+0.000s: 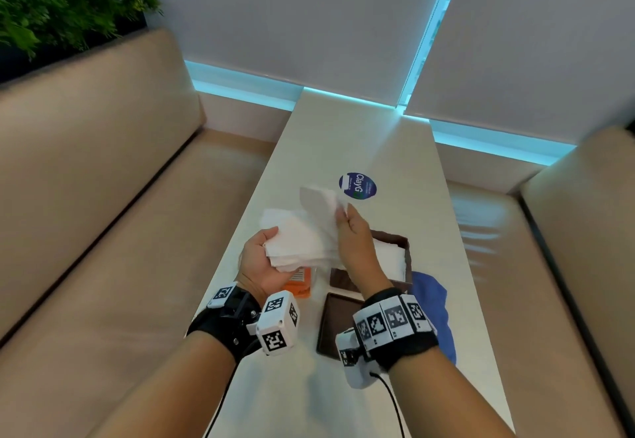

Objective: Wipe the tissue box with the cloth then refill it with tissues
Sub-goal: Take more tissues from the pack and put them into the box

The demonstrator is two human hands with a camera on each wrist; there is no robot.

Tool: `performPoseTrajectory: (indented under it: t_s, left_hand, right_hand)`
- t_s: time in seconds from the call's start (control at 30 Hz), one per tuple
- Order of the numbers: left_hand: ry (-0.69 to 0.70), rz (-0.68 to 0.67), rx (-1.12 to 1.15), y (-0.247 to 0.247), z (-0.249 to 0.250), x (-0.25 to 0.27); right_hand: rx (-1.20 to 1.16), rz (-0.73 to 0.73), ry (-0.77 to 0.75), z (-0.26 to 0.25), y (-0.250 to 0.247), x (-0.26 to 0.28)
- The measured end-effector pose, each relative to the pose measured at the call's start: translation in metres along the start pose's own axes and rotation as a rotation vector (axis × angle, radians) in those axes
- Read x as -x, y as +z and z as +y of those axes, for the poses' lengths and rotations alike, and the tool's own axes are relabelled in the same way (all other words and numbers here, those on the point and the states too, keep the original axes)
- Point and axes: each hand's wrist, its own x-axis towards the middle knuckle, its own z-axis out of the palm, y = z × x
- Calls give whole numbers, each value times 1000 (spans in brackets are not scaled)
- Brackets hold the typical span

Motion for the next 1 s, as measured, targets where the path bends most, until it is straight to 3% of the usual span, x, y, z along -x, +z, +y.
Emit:
performPoseTrajectory:
  t_s: [0.1,0.2,0.3,0.37,0.47,0.57,0.63,0.73,0.83,1.0]
  left_hand:
    - [-5,62,-68,7,-7,1]
    - [-10,55,-86,13,-12,-2]
    - [-7,67,-101,24,-19,-7]
    - [-42,61,-114,28,-21,-10]
    - [-82,52,-208,24,-21,-16]
    - [-93,58,-297,17,-15,-18]
    - [-139,56,-379,16,-7,-15]
    - [-230,-8,-491,15,2,-15]
    - [-216,-37,-480,22,5,-17]
    - [-62,-41,-183,21,-20,-26]
  right_hand:
    - [24,138,-177,-9,-12,5]
    - [336,-58,-353,-16,-8,13]
    - [761,-302,-307,3,7,17]
    - [846,-381,-230,13,11,21]
    - [717,-424,-184,10,3,23]
    - [504,-227,-130,0,-17,16]
    - [539,-137,-88,-2,-35,8]
    - [562,-234,-27,-4,-57,3]
    - [398,-281,-17,-5,-65,3]
    - [300,64,-173,1,-48,11]
